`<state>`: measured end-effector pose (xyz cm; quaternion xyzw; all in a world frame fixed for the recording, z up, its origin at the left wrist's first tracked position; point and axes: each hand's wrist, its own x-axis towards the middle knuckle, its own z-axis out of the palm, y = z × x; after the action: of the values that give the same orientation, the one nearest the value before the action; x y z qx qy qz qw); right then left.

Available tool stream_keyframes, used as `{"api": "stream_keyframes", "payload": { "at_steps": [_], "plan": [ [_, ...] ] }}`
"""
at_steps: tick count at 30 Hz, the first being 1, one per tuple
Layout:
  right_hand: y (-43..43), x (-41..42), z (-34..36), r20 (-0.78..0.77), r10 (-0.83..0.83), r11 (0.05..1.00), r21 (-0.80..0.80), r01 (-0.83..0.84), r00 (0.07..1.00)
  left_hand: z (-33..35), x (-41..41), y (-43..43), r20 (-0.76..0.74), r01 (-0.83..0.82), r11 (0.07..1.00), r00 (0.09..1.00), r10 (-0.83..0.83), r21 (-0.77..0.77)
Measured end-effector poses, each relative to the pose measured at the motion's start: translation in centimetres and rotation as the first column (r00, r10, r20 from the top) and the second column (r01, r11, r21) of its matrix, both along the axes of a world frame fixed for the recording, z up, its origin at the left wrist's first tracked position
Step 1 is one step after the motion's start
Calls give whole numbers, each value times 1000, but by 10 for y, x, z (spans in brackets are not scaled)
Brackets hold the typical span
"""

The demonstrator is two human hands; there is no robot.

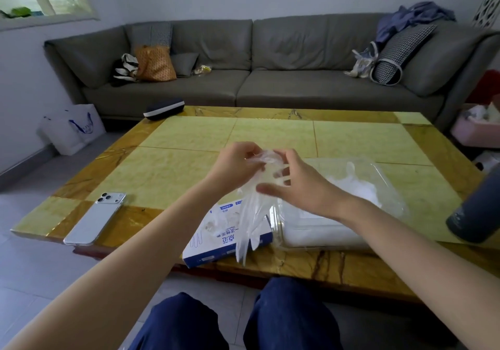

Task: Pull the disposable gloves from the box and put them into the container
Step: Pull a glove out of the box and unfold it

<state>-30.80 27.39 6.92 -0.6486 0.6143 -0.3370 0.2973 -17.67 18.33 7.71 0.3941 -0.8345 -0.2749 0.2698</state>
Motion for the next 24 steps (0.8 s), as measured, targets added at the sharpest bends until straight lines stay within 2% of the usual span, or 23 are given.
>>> {"api": "stream_keyframes", "payload": {
  "at_steps": [2,5,9,12,15,17,19,21,24],
  "plan": [
    [-4,-7,-9,-13,-71,996,-62,70,997,1,-9,4,-5,15,999,1000,-15,36],
    [-12,-27,-12,50,-172,980,-93,176,984,-1,-13,5,-47,45,985,998,-38,167],
    [-18,-59,-11,-133,-235,971,-73,227,963,-6,-16,-4,-2,54,962,998,-56,267],
    [-20,-83,-9,-191,-186,978,56,200,964,-7,-28,-8,61,76,933,993,-103,351],
    [-17,-97,-8,-51,-90,964,247,100,995,-4,-42,-10,106,106,917,982,-158,384],
    [-14,-104,-8,39,-78,959,276,64,996,0,-53,-13,165,127,909,964,-206,396],
    [-14,-114,-6,31,-144,967,218,134,989,7,-64,-17,227,137,921,946,-231,364],
    [-16,-126,1,-65,-269,958,83,274,961,16,-77,-22,251,139,954,945,-208,266],
    [-19,-139,15,-175,-475,855,-324,405,862,29,-99,-27,128,108,994,986,-104,-20]
  ]
}}
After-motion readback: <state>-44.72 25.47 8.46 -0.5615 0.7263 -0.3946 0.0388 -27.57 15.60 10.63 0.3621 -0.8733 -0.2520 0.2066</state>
